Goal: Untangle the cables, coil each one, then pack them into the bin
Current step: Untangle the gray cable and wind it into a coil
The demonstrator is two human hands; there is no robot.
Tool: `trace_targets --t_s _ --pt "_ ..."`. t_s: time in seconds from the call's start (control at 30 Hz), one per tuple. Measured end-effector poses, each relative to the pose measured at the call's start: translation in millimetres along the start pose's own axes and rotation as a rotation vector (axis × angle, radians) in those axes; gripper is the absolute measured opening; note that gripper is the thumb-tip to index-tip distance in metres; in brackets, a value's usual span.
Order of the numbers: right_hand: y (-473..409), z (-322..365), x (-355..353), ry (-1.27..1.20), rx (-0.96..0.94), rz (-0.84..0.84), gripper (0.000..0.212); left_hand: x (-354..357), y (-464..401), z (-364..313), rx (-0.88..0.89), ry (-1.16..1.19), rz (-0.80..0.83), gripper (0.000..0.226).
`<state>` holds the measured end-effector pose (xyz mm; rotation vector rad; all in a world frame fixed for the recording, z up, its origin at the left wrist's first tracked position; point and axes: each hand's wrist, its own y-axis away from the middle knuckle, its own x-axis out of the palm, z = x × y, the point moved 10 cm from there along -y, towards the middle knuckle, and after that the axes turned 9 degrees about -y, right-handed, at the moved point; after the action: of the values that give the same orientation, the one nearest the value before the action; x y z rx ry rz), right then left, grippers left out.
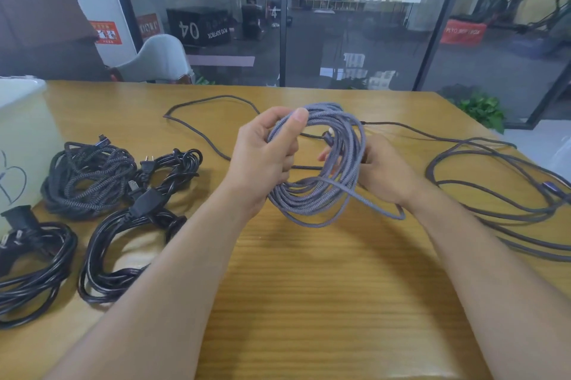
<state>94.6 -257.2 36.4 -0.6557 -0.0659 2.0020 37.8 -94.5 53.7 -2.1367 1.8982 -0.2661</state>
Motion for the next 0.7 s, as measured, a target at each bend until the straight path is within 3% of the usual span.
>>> trace_targets --t_s 0.1,0.2,0.3,0.47,0.6,0.7 --pt "1.1 1.6 8.9 -0.002 0.011 0.098 0.03 4.9 1.4 3.2 -0.014 -0.003 0.006 0.022" --pt "4.7 -4.9 17.4 -0.171 0.135 0.193 0.032 0.6 0.5 4.5 -0.02 -0.003 -0.02 0.021" --pt "6.9 -4.3 17.6 -0.423 0.141 0.181 0.049 -3.7 -0.3 6.5 -0.019 -0.043 -0.051 0.023" --pt "0.6 0.1 21.5 -0.613 0.074 0.078 0.055 -15.0 -3.5 7.4 0.028 -0.146 -0.131 0.019" --pt "0.0 0.9 21.3 -0.5 0.08 0.023 0.061 -6.9 -2.3 6.2 0.091 -0.283 -0.126 0.014" --pt "1.1 -12.0 21.7 -0.419 0.132 0.001 0.092 -0.6 -1.9 8.1 0.1 -0.315 -0.133 0.01"
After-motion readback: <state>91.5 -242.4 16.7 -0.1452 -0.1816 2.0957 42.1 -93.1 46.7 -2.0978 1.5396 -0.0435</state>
